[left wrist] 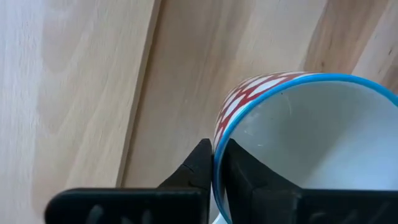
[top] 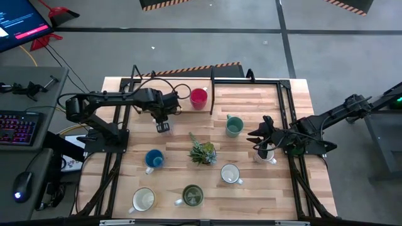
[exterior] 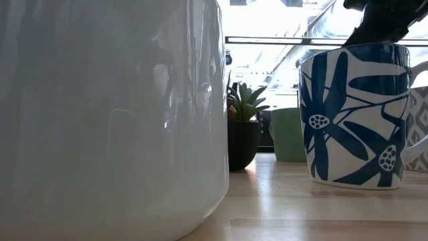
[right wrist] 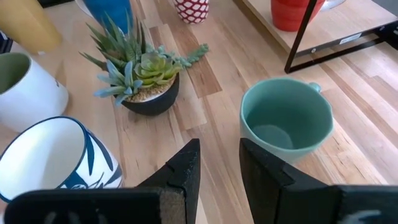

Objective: Place coffee mugs
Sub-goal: Put the red patterned mug on the shelf

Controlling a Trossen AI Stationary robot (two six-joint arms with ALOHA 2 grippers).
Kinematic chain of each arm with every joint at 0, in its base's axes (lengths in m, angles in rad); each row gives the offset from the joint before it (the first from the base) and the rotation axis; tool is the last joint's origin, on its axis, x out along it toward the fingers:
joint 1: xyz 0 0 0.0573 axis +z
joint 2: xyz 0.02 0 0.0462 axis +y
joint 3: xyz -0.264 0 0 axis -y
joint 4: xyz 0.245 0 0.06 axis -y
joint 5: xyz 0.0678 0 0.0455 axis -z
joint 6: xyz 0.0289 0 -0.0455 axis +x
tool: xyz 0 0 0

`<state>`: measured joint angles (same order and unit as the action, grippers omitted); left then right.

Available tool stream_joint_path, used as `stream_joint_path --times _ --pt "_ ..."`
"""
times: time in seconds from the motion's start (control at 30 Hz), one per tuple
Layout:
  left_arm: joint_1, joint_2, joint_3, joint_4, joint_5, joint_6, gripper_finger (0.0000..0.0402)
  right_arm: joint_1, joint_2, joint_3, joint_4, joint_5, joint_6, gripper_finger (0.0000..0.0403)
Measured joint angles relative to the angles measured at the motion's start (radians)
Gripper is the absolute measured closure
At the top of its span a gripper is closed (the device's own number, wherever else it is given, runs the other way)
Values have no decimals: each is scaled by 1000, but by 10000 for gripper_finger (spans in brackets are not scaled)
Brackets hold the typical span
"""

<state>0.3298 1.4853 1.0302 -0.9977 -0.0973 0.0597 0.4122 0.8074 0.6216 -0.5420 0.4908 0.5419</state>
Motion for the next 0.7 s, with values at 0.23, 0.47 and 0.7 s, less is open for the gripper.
stream_joint_path --times 0.23,0.47,0.7 --pt "5 -33 9 -30 56 -18 397 0 0 0 0 2 -1 314" --pt "13 -109 106 -176 42 -22 397 0 0 0 -3 2 -3 314" --pt "115 -131 186 -232 -32 0 397 0 0 0 5 2 0 314"
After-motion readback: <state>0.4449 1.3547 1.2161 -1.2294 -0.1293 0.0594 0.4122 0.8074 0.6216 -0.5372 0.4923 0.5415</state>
